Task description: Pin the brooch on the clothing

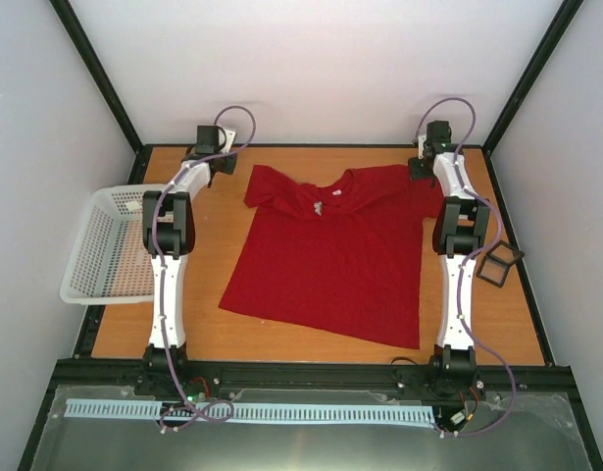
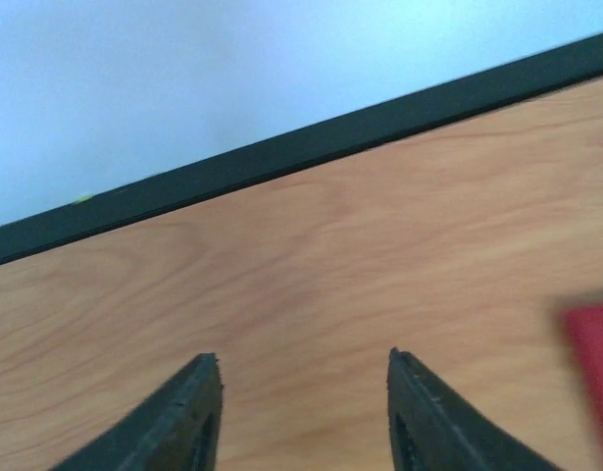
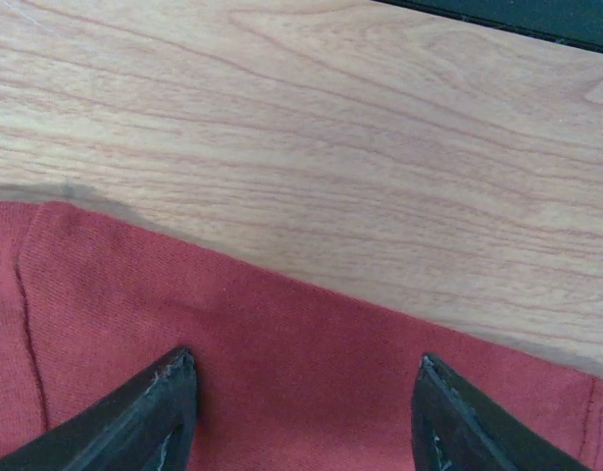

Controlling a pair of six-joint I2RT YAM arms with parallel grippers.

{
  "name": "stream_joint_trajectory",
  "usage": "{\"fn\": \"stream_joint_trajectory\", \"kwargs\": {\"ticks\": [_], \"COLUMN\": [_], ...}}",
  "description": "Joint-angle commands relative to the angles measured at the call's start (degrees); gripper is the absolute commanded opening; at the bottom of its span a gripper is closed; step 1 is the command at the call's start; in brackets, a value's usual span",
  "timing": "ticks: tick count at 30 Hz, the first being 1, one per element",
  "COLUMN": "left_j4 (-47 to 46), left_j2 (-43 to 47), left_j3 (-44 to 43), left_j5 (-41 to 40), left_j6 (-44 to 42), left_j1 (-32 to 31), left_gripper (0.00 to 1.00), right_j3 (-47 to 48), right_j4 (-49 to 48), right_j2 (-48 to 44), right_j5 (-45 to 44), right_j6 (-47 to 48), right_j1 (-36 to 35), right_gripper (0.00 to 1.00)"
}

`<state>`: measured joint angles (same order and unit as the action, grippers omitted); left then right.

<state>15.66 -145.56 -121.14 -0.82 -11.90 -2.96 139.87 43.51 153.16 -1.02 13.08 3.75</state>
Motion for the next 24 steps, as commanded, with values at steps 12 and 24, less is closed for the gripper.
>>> {"fn": "stream_joint_trajectory", "kwargs": {"ticks": [12,24], "left_j4": [3.8,12.0], "left_j2": [0.1,-5.8], "left_j3": [-0.1,-3.6], "left_j5": [2.1,-0.6], "left_j6": [-5.7,-9.1], "left_j1": [-9.5,-9.4], "left_gripper": [0.78,0.23], "right_j3": [-3.8,-5.5], "right_j4": [2.9,2.9], "right_j2": [-0.7,-0.9], "right_j5": [3.4,2.9], "right_j6": [1.5,1.7], "right_j1": [0.7,0.7], "right_gripper": [0.65,0.65]}}
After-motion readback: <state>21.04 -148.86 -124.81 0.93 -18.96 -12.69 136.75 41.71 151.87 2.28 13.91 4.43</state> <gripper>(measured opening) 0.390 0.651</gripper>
